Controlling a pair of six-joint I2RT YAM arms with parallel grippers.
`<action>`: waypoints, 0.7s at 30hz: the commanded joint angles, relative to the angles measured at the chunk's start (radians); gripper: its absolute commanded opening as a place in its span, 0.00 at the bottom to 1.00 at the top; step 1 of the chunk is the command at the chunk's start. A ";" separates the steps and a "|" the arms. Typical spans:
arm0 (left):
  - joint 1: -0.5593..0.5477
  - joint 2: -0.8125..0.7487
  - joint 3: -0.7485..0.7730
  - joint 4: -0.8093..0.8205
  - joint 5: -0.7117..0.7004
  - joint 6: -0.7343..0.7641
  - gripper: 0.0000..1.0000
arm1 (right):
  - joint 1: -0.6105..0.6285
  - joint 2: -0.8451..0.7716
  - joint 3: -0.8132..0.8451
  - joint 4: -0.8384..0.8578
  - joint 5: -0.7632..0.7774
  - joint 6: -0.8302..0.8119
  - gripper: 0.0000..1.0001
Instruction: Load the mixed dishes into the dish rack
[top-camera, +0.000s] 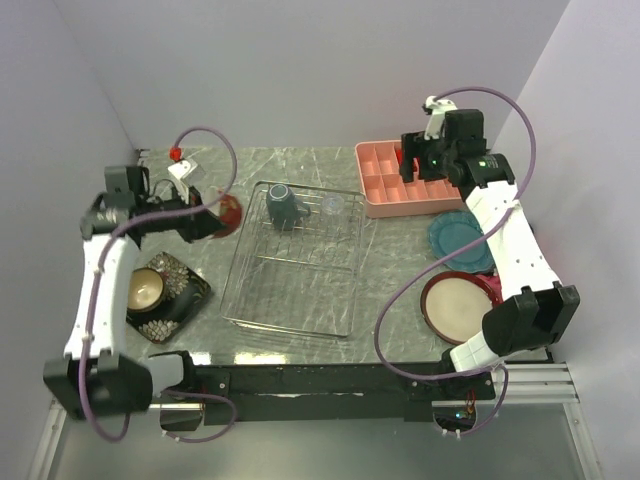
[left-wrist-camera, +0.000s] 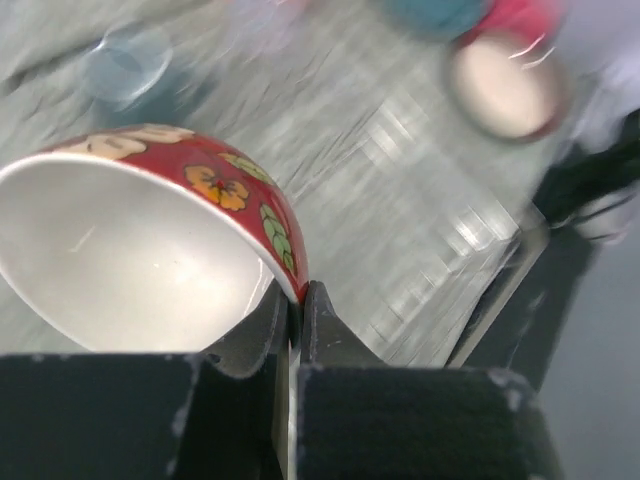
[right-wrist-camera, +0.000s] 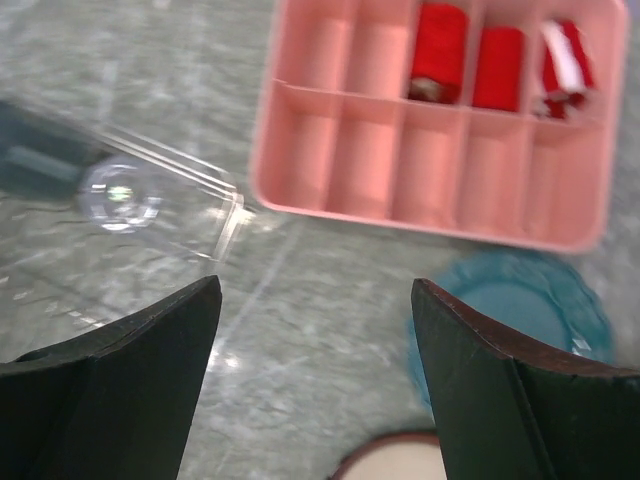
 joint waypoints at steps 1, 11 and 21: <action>-0.096 -0.134 -0.276 0.886 0.367 -0.634 0.01 | -0.024 -0.030 -0.005 -0.049 0.110 -0.049 0.84; -0.344 -0.027 -0.654 2.064 0.253 -1.359 0.01 | -0.024 -0.086 -0.096 -0.068 0.239 -0.209 0.86; -0.505 0.339 -0.624 2.310 0.202 -1.661 0.01 | -0.022 -0.103 -0.128 -0.072 0.253 -0.250 0.86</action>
